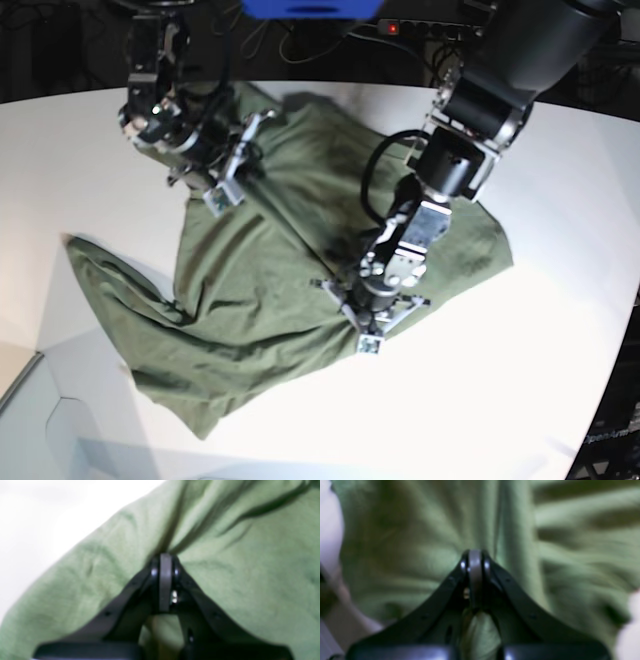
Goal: Layout the t-shirt on the table in an organized manner, then fold the t-shirt properly
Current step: 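Pull the shirt with the left gripper away from the right gripper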
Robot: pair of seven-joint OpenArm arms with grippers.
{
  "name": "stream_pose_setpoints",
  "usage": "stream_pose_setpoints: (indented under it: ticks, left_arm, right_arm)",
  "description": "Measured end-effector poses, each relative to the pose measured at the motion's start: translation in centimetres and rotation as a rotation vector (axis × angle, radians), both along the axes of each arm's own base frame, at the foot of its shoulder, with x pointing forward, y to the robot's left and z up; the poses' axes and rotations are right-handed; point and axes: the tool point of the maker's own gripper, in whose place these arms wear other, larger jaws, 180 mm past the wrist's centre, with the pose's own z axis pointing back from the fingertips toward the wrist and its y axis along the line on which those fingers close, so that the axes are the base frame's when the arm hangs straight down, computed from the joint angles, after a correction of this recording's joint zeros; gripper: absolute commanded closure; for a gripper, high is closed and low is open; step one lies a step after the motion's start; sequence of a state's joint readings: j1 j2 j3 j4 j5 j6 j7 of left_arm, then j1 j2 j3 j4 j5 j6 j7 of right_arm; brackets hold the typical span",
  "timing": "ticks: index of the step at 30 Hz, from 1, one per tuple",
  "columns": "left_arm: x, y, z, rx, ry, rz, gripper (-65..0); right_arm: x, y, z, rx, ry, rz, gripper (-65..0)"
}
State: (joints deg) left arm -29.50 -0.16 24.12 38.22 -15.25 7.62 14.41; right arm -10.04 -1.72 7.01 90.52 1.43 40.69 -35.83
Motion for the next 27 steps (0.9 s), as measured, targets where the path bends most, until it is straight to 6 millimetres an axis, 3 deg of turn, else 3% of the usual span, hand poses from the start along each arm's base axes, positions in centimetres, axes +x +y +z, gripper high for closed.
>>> stream_pose_setpoints:
  ticks: [5, 10, 15, 16, 21, 23, 27]
  left_arm:
    - [-3.1, 3.5, -1.2, 0.020, -0.062, -0.001, -0.1]
    - [-9.0, 4.8, -1.6, 0.027, -0.031, -0.021, -0.1]
    - [-16.0, 4.5, -1.0, -0.061, 0.069, 0.014, -0.1]
    - [-17.8, 3.9, -1.0, -0.093, 0.117, 0.026, -0.1]
    - [-23.2, 0.9, 0.6, -0.199, 0.236, 0.010, -0.1]
    - [-23.2, 1.0, 2.2, -0.200, 0.195, 0.010, -0.1]
    - [-20.1, 2.3, 6.2, -0.232, 0.054, 0.054, -0.1]
  right_arm:
    - [2.5, -6.0, -0.3, -0.019, -0.020, -0.122, 0.0]
    - [6.0, -9.4, -0.1, -0.082, -0.022, -0.131, 0.0]
    - [9.7, -9.5, 0.2, -0.071, -0.013, -0.138, 0.0]
    - [10.5, -9.4, 0.4, -0.062, -0.011, -0.144, 0.0]
    - [13.6, -8.6, 0.8, -0.044, -0.013, -0.127, 0.0]
    - [14.5, -7.8, 1.1, -0.060, -0.031, -0.095, 0.0]
    - [15.2, -6.9, 2.4, -0.064, -0.084, -0.071, 0.0]
